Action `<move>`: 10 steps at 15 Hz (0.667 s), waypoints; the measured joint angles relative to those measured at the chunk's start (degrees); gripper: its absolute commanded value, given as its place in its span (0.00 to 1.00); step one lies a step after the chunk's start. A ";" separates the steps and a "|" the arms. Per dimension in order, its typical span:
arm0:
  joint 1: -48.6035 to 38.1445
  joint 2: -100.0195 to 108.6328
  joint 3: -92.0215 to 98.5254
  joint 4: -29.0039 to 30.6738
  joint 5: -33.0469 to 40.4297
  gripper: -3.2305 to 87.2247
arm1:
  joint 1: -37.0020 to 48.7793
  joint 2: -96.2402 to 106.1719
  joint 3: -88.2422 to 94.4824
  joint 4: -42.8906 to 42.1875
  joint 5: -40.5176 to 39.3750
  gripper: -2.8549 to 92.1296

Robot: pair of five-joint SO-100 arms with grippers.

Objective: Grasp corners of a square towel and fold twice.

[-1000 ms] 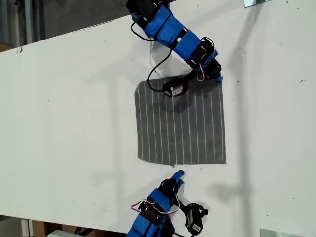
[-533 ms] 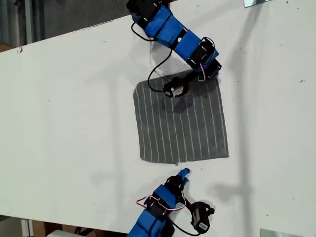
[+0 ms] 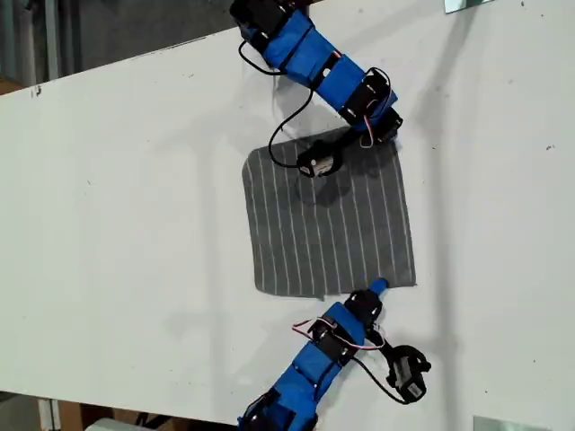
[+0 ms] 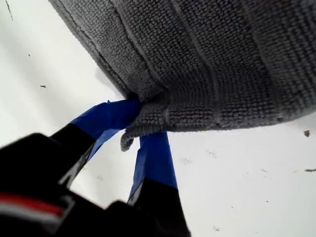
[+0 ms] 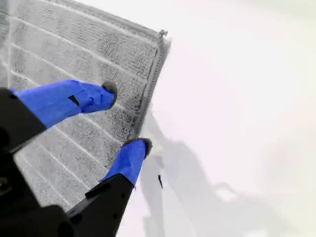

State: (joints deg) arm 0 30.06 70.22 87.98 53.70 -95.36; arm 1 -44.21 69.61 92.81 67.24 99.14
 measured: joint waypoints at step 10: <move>1.93 -3.78 -2.72 -0.35 -1.23 0.25 | 4.66 -13.80 -22.06 9.93 -14.06 0.03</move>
State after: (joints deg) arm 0 31.99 66.45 85.25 53.35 -96.59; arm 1 -39.55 55.81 70.75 77.17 85.08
